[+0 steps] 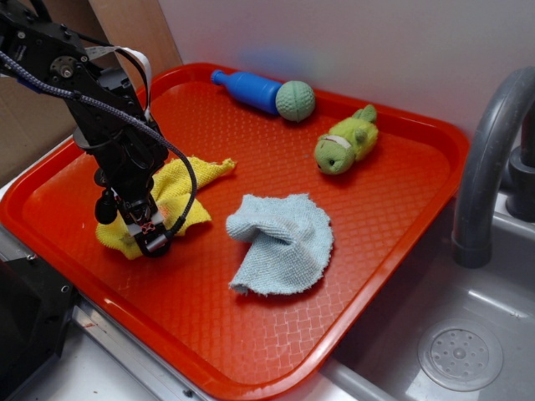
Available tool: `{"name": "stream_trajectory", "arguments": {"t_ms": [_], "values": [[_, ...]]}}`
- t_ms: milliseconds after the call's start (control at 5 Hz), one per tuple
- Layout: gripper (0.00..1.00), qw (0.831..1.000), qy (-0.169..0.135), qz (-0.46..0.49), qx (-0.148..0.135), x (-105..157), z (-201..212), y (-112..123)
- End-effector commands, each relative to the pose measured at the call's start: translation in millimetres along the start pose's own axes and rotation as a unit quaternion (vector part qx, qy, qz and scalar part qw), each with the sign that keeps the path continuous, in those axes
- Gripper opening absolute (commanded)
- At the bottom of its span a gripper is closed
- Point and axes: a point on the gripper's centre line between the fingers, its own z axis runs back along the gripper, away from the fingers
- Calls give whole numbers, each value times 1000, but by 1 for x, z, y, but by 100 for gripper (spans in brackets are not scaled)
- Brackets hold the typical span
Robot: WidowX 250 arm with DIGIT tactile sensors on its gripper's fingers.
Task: Grab the yellow cloth.
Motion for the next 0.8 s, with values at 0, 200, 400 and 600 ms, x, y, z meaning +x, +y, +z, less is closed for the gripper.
{"name": "stream_trajectory", "arguments": {"t_ms": [0,200,400,600], "values": [[0,999,-17,33,-4,-11,33,27],[0,991,-31,116,-67,-17,78,47],[0,979,-42,187,-65,-5,128,52],[0,980,-45,183,-66,18,179,48]]}}
